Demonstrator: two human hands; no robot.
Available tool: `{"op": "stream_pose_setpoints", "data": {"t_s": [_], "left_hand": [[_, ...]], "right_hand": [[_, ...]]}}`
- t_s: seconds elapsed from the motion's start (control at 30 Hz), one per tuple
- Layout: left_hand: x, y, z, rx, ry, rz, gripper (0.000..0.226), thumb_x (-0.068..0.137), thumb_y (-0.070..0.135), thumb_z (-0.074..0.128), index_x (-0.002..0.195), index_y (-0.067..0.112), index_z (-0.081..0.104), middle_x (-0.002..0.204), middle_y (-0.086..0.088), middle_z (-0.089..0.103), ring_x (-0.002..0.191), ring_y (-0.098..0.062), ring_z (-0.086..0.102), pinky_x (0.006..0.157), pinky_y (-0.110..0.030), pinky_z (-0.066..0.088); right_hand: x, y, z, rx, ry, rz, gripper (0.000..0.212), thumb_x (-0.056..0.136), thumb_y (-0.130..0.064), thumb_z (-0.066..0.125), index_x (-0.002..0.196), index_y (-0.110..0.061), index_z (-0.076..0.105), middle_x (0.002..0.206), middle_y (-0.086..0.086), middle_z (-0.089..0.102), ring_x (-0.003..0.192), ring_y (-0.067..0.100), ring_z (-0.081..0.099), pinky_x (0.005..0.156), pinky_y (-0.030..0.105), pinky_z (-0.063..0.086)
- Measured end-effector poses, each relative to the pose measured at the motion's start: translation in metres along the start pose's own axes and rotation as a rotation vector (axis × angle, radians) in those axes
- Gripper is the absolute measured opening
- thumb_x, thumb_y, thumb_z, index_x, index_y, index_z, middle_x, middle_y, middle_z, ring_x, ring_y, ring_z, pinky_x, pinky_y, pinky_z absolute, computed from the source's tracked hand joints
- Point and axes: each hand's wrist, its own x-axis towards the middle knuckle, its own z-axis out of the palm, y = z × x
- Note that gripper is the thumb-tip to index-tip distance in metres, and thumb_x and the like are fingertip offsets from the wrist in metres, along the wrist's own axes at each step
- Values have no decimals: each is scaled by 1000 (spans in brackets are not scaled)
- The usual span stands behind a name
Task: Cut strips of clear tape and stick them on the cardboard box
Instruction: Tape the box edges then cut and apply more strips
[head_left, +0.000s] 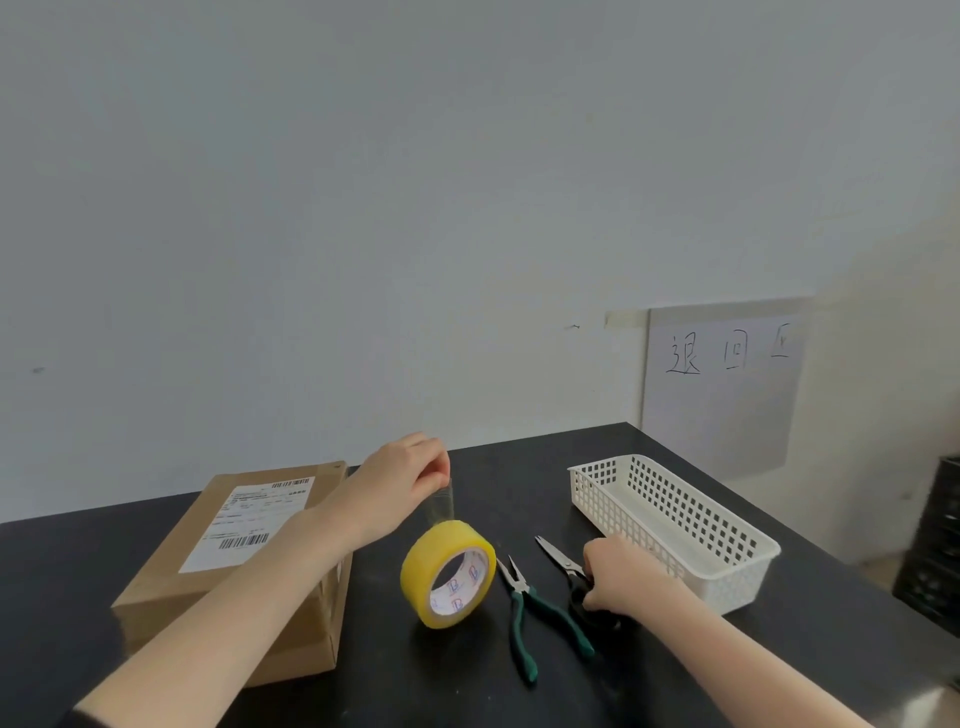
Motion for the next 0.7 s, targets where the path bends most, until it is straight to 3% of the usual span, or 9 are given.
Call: {"op": "stream_pose_setpoints", "data": {"t_s": [0.13, 0.3, 0.4, 0.57, 0.7], "left_hand": [[1, 1, -1, 12, 2, 7, 8, 98, 24, 51, 92, 28, 51, 94, 14, 50, 81, 0, 50, 64, -8, 37], [1, 0, 0, 18, -1, 15, 8, 98, 23, 51, 92, 29, 50, 96, 13, 51, 82, -1, 50, 67, -8, 39], [1, -1, 0, 30, 4, 11, 8, 98, 24, 51, 92, 29, 49, 96, 13, 50, 82, -2, 50, 66, -8, 38], [1, -1, 0, 47, 19, 6, 8, 98, 24, 51, 92, 28, 49, 96, 13, 50, 81, -3, 49, 66, -8, 37], [3, -1, 1, 52, 34, 9, 6, 99, 24, 50, 94, 27, 50, 97, 12, 50, 83, -5, 50, 64, -7, 36]], "right_hand": [[-3, -5, 0, -23, 37, 10, 22, 84, -19, 64, 86, -15, 42, 79, -2, 45, 84, 24, 55, 68, 31, 42], [-3, -5, -5, 53, 79, 42, 34, 83, -23, 69, 95, -12, 39, 98, 6, 59, 95, 27, 63, 69, 31, 42], [1, -3, -7, 122, 127, 15, 37, 83, -28, 69, 95, -12, 39, 91, 4, 55, 81, 23, 55, 69, 29, 41], [2, 4, -10, 446, 151, -66, 29, 82, -28, 66, 97, -15, 45, 86, 0, 54, 74, 17, 54, 68, 32, 48], [-8, 2, -21, 594, 193, -141, 44, 71, -43, 79, 95, -22, 48, 79, -5, 59, 67, 9, 54, 65, 29, 51]]}}
